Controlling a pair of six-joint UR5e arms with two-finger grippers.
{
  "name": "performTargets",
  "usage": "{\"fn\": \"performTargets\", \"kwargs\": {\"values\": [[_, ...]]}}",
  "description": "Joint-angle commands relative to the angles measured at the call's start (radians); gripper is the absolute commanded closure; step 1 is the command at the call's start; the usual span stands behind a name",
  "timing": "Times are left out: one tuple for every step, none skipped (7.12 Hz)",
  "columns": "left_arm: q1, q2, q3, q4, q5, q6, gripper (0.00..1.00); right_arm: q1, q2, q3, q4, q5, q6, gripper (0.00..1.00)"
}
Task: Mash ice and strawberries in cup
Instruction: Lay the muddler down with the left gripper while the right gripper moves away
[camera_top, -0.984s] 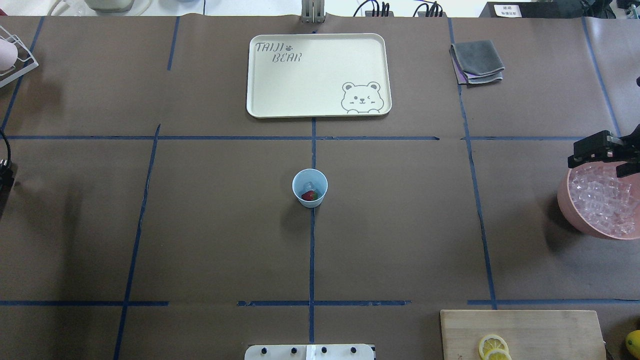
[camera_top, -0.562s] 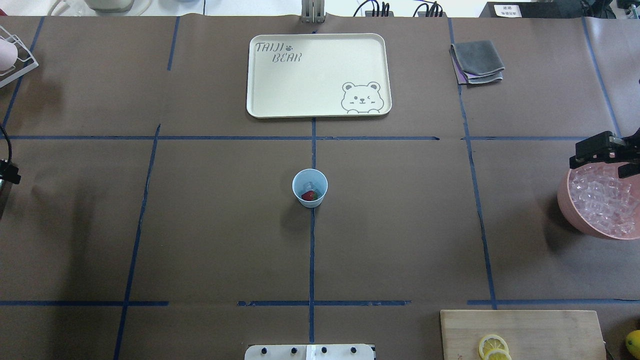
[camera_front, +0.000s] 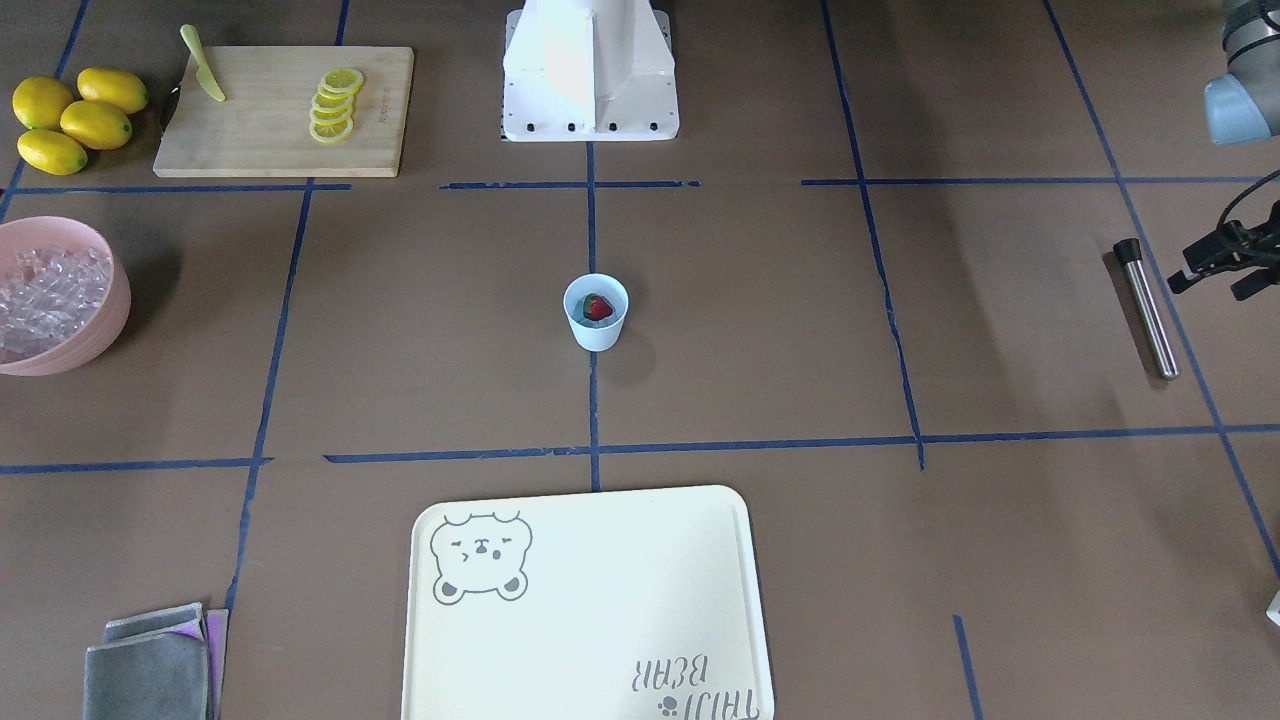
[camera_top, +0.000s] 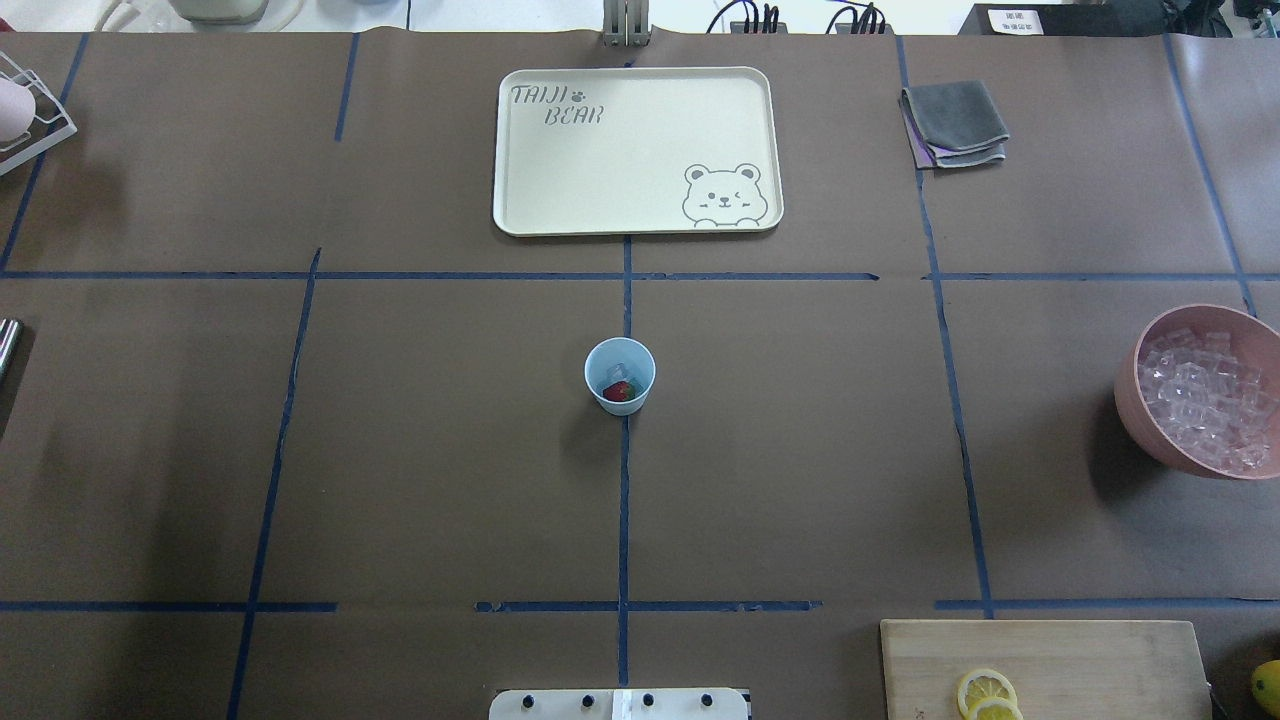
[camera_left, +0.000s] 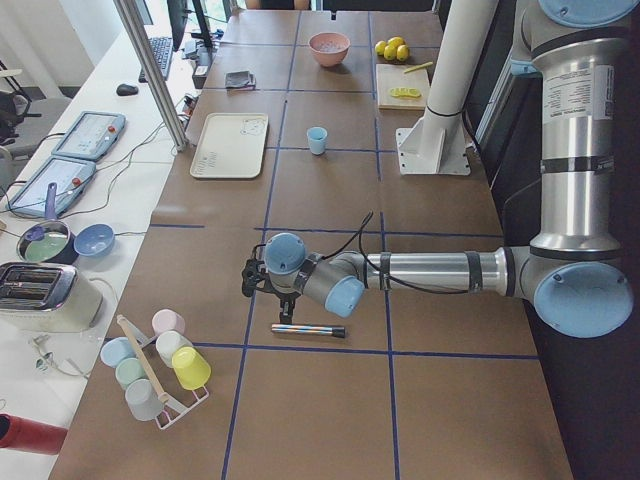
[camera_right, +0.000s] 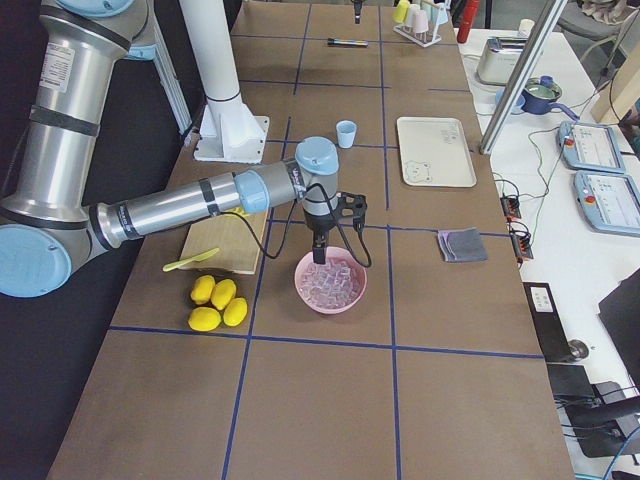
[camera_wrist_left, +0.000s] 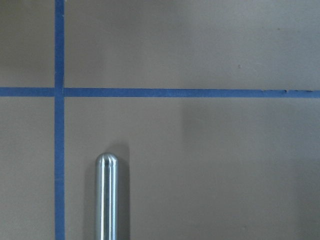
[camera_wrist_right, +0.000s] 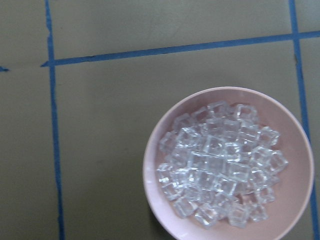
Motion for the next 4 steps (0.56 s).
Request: {"fn": "performTargets", "kwargs": {"values": [[-0.058,0.006,-0.093,0.253,0.001,0.154,0.0,0.158,0.002,-0.158,-0.003,0.047,-0.3,0.0],[-0.061,0.005,-0.195,0.426,0.027,0.189,0.0,0.2,0.002,-0.207,-0.005,0.055,-0.394,0.0],[-0.101,0.0,-0.257,0.583,0.062,0.296,0.0,0.211,0.006,-0.241,-0.005,0.075,-0.437,0.0],[-0.181,0.002,-0.267,0.68,0.061,0.421,0.0,0.211,0.031,-0.257,-0.005,0.082,-0.439,0.0]]}}
